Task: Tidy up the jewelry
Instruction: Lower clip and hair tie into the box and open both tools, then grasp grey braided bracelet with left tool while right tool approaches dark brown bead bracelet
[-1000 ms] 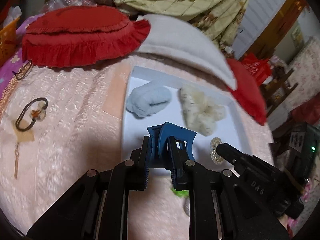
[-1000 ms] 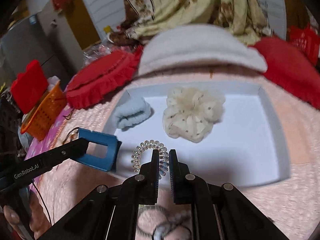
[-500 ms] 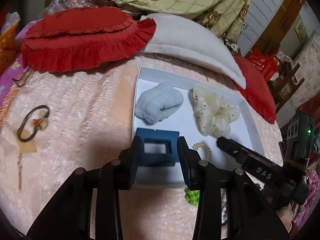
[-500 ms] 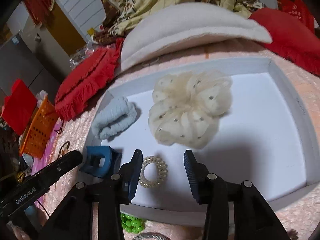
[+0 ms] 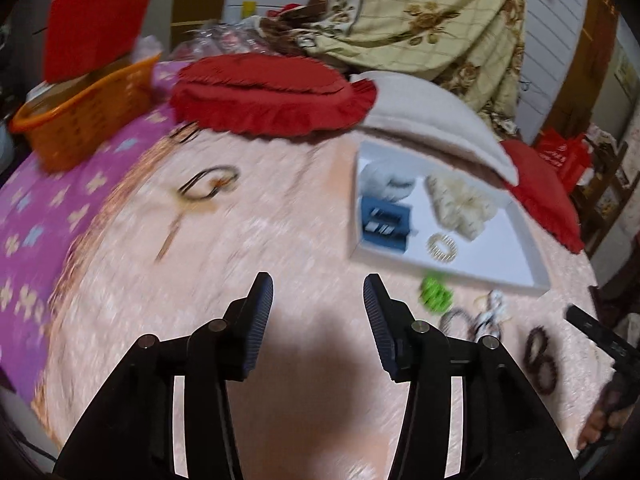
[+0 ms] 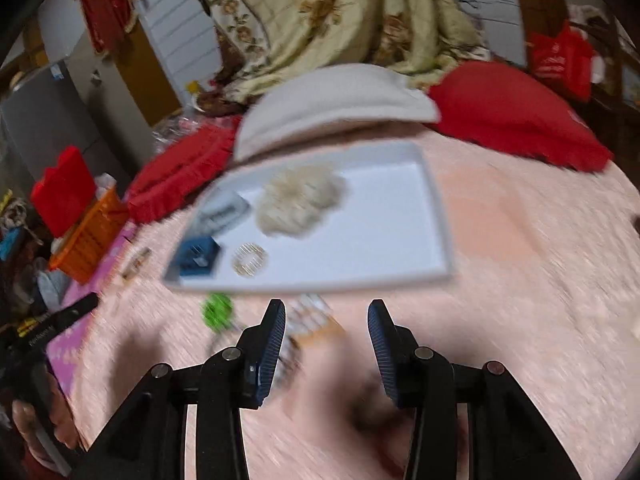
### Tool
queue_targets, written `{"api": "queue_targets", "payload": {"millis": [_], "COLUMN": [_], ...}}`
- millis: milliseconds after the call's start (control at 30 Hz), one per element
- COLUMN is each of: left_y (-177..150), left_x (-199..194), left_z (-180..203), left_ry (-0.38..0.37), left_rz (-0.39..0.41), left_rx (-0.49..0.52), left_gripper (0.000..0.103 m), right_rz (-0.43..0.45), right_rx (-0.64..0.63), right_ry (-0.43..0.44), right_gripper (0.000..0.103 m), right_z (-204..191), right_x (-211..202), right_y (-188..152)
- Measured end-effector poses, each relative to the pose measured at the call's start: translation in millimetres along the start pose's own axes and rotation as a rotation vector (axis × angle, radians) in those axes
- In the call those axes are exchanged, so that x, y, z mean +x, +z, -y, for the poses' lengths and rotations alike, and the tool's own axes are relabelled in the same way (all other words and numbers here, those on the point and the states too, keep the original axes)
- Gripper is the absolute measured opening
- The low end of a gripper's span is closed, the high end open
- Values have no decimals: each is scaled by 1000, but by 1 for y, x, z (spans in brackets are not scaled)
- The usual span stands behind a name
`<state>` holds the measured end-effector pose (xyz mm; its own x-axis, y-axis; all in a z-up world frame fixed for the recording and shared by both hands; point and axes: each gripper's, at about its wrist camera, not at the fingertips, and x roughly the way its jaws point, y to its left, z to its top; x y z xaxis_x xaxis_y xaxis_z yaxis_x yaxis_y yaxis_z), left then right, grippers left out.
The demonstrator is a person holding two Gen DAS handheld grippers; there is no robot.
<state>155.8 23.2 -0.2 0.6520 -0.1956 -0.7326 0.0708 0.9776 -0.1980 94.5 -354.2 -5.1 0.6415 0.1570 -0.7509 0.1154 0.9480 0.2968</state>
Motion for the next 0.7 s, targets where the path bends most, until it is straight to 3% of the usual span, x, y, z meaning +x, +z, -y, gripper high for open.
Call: {"api": "queue_targets", "payload": {"millis": [200, 367, 500, 700], "left_y": [-29, -39, -42, -39], "left_x": [12, 12, 11, 14], "left_z": [-11, -20, -18, 6], "left_ry": [76, 86, 81, 14], "left_rz": [-26, -28, -17, -50], "left_rx": [17, 20, 38, 99], "left_gripper": [47, 47, 47, 47], "right_rz": [5, -2, -4, 2], "right_rx": [28, 55, 96, 106], "right_ry": [-68, -107, -133, -127], "right_gripper": [41, 41, 41, 41], "right_z": [29, 45, 56, 58], "right_x": [-28, -34, -35, -27], "right_y": [-45, -58, -62, -64]}}
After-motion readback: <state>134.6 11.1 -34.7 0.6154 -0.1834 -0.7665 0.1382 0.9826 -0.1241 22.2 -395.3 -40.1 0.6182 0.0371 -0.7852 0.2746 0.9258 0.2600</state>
